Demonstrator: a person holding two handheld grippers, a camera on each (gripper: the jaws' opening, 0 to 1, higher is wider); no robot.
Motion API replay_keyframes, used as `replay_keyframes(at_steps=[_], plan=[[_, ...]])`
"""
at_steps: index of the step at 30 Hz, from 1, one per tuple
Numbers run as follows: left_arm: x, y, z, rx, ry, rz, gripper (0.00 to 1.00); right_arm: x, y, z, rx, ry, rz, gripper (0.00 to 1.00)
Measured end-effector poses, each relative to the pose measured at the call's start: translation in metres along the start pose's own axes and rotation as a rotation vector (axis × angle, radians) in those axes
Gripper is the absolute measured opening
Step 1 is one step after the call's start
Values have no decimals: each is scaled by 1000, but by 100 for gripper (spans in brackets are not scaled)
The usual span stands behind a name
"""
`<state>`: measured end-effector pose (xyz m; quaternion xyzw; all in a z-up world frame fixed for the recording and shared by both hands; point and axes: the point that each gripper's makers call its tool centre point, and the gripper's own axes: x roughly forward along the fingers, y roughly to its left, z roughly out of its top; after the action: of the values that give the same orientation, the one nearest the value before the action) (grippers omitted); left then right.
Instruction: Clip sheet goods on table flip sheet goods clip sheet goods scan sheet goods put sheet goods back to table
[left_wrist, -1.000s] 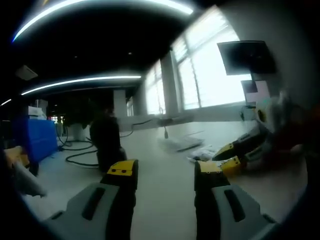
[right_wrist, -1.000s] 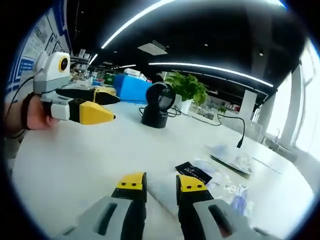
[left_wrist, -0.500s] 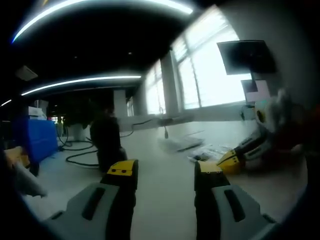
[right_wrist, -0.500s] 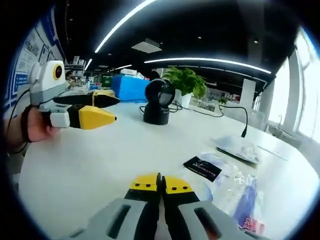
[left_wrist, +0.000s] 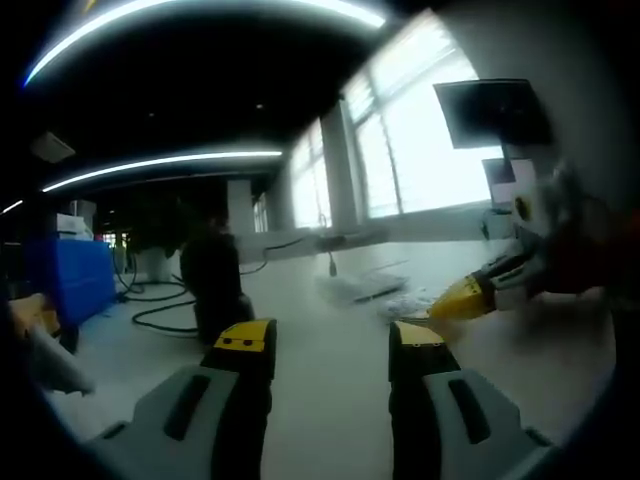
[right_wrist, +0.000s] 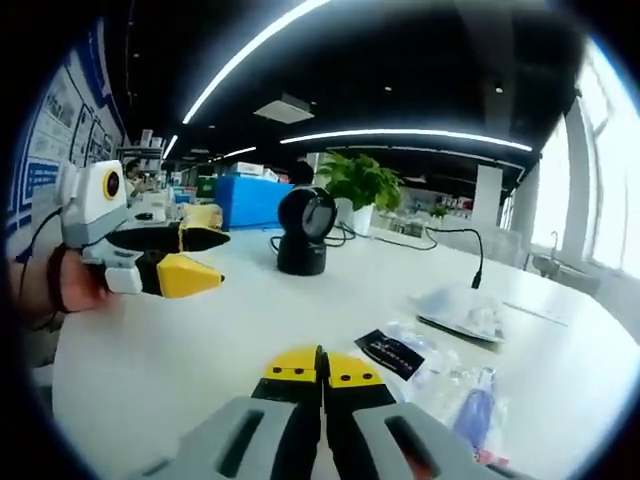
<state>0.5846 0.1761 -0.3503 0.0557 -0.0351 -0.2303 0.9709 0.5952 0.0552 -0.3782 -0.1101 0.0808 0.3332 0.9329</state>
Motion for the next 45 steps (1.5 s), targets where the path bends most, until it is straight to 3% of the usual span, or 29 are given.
replay_keyframes(at_steps=[20, 45], plan=[[0, 1, 0, 4, 2, 4, 38, -28, -30, 45, 153, -98, -64, 0], [0, 1, 0, 6, 1, 6, 38, -52, -91, 95, 196, -191, -166, 0]])
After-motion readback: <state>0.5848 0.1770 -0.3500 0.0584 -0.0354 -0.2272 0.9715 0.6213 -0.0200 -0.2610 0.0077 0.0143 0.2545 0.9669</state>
